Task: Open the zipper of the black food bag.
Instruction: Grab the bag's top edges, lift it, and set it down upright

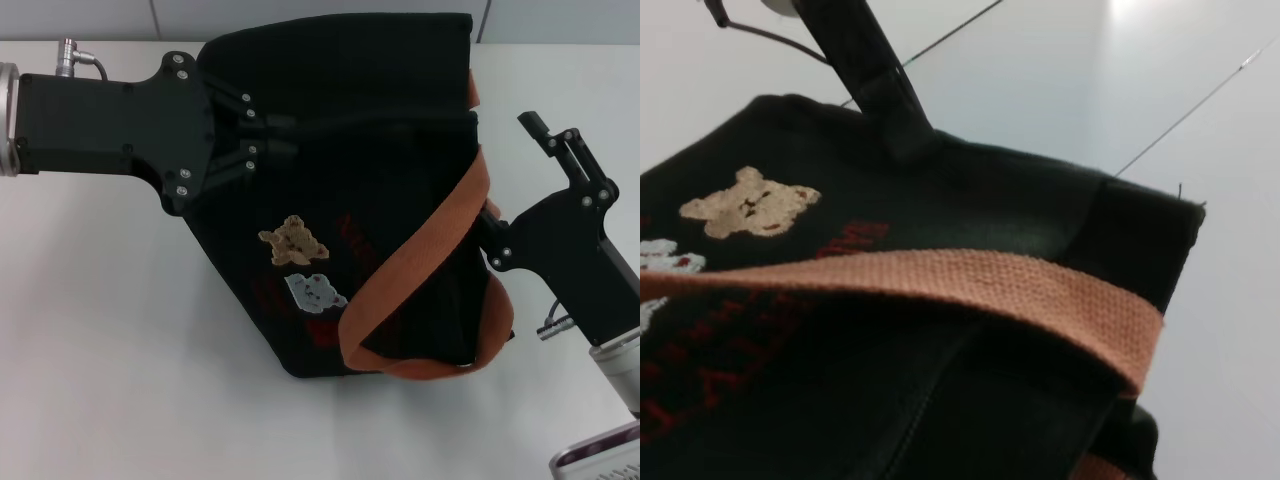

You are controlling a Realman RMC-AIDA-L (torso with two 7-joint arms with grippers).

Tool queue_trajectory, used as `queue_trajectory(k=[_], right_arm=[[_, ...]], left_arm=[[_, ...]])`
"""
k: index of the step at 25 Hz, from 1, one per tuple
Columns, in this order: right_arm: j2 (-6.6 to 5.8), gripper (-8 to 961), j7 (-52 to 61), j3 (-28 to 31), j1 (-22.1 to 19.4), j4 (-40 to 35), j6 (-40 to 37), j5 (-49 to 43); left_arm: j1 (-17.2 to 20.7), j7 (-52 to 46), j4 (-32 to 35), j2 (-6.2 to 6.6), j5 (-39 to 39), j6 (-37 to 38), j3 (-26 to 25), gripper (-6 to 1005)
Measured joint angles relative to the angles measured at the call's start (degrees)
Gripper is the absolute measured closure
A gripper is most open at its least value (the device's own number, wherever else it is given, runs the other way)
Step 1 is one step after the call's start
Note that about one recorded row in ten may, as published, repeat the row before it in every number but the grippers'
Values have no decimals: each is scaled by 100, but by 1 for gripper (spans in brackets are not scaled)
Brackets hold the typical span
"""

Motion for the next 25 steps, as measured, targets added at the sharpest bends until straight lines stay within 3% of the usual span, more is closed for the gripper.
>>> queue_trajectory(k=[25], right_arm=[[0,211,-121,-144,146,3,31,-224]], left_arm=[[35,-9,-87,-4,-73,22,40,901]])
